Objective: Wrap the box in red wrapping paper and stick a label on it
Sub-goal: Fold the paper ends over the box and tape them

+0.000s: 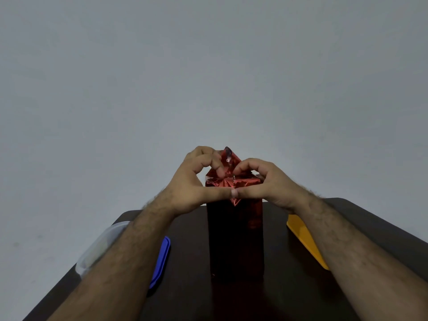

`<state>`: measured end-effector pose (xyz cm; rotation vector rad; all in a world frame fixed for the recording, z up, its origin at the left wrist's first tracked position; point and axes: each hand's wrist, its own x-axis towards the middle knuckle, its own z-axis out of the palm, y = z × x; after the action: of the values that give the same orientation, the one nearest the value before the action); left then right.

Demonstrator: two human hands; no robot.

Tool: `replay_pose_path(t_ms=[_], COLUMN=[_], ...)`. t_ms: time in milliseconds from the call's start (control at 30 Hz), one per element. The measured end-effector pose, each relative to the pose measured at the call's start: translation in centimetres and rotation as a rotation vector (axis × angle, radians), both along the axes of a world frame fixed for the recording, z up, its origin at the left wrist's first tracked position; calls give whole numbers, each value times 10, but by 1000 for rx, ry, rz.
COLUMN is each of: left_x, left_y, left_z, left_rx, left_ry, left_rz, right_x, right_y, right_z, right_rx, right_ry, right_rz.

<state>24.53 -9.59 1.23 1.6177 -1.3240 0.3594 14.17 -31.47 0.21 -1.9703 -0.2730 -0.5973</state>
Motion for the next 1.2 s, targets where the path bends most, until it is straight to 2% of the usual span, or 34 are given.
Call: replay_pose_path(t_ms=[100,200,300,500,733,933,1200], left_x=[-5,-3,-1,-3,-1,-3,-8], left_y=[-3,-7,-9,-8,-6,-12,-12], left_z=[3,3,2,-3,-4,-7,-5], left_rx=[-29,-125,-103,-70,-50,-139,-67], left_ry=[-29,80,157,123,3,110,-18], left_rz=[36,22,12,-21,8,-83,79], right_x=[1,-2,-1,3,5,0,-4], right_y=[0,-2,-2,-1,-1,-1,0], right_z=[0,0,1,3,-3,2,2], right_rx=[38,32,74,197,203,153,115], right_ry=[-4,22,-11,-57,-102,-42,21], right_rz=[39,75,77,-50,17,55,73])
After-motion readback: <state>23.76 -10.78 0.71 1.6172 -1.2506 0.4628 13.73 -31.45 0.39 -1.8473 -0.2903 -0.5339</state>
